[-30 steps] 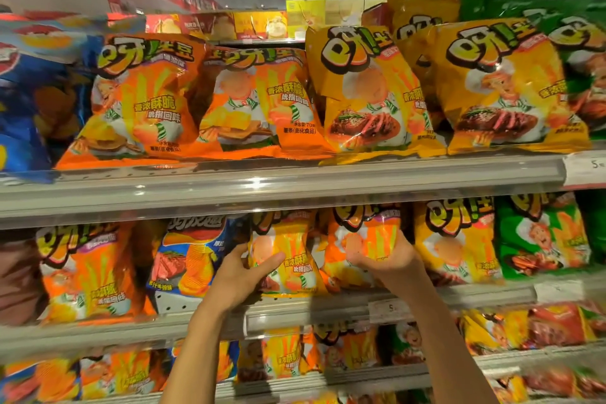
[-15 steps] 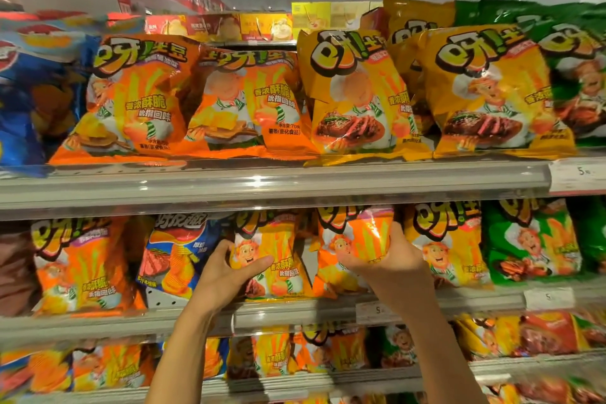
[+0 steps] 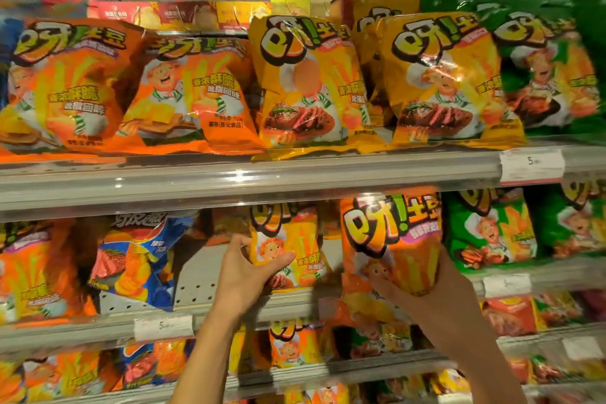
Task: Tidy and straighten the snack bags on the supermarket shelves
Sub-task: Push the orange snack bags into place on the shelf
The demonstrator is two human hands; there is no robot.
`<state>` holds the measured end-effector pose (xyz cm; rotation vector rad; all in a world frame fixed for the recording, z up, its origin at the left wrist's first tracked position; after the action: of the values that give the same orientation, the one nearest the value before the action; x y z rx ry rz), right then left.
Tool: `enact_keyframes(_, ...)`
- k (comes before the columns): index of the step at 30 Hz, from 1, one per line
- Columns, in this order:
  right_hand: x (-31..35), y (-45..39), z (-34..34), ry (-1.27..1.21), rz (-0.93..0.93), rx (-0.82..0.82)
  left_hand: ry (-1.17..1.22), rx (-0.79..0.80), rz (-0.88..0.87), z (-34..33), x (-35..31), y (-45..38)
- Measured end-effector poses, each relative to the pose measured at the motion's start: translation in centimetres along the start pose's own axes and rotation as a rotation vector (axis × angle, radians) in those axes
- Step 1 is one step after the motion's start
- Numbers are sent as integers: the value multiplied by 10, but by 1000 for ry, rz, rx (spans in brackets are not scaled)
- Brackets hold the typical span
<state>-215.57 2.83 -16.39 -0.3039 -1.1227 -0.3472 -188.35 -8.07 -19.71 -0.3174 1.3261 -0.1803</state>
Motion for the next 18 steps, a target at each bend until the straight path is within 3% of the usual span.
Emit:
enact_keyframes(5, -15, 2, 23, -60, -62, -109, 22, 45, 14, -31, -5, 3)
enact_keyframes(18, -15, 14, 8, -95, -36, -34, -130, 2, -46, -53, -5, 6)
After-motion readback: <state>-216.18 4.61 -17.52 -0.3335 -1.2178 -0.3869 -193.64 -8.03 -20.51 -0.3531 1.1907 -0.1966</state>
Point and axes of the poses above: each hand's wrist, its own y-axis away from the middle knuckle, its own z-axis out of the back of the hand, x = y × z, the point moved 2 cm from there along -y, towards the middle knuckle, and after that the axes turned 11 degrees about -z, right-handed, at the moved point
